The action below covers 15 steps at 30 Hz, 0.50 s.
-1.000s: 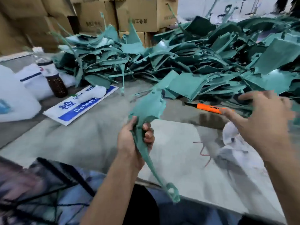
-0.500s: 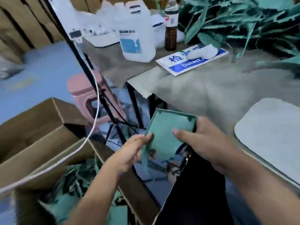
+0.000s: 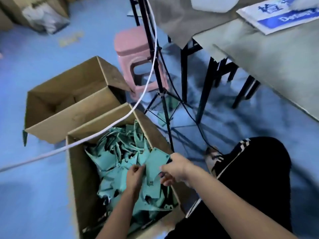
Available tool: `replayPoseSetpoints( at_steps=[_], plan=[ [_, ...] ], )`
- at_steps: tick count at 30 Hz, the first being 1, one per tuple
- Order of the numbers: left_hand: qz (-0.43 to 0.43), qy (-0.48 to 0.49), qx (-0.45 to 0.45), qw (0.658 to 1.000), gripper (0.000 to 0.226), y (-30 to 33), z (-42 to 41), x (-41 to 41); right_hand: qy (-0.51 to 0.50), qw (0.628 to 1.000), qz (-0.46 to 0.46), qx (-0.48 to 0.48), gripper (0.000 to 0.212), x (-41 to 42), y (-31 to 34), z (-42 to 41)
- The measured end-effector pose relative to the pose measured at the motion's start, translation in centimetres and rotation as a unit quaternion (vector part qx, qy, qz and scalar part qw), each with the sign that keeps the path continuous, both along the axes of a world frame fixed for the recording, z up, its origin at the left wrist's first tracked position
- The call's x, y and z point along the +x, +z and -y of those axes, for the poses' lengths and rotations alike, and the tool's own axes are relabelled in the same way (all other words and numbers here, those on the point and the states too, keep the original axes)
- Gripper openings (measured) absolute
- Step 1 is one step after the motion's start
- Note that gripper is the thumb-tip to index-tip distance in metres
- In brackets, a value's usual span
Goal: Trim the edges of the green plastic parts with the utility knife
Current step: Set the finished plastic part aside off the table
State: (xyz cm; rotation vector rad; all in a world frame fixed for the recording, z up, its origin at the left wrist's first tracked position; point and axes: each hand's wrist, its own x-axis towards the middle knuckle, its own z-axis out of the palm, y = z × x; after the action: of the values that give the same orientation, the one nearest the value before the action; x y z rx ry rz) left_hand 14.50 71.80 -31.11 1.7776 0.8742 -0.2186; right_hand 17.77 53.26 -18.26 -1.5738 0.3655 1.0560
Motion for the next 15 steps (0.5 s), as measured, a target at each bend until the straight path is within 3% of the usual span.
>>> replayPoseSetpoints(
  at_steps=[2,4,6,8,11,15],
  plan=[
    [-0.034,0.013,0.025,0.999,0.031,-1.3,-1.9,-2.1,0.034,0.999,-0.007,-0.01,0.007,-0.3,-1.0,-1.1],
    [-0.122,0.022,0.085,0.989,0.031,-2.7,-3.7,-4.5,0.073,0.997,-0.004,-0.03,0.012,-0.5,-1.8,-1.6],
    [-0.22,0.048,0.163,0.961,0.037,-3.6,-5.2,-6.6,0.101,0.993,0.013,-0.06,0.012,-0.5,-2.5,-1.5],
    [-0.271,0.094,0.184,0.94,0.046,-3.9,-5.9,-7.5,0.103,0.991,0.032,-0.083,0.01,-0.3,-3.2,-0.9],
    [-0.234,0.095,0.179,0.951,0.04,-3.9,-4.7,-6.5,0.074,0.992,0.044,-0.094,0.012,0.0,-3.9,0.1],
    [-0.077,0.069,0.169,0.98,0.021,-0.8,0.4,-2.0,0.041,0.988,0.102,-0.111,0.01,1.1,-3.3,1.7]
  ],
)
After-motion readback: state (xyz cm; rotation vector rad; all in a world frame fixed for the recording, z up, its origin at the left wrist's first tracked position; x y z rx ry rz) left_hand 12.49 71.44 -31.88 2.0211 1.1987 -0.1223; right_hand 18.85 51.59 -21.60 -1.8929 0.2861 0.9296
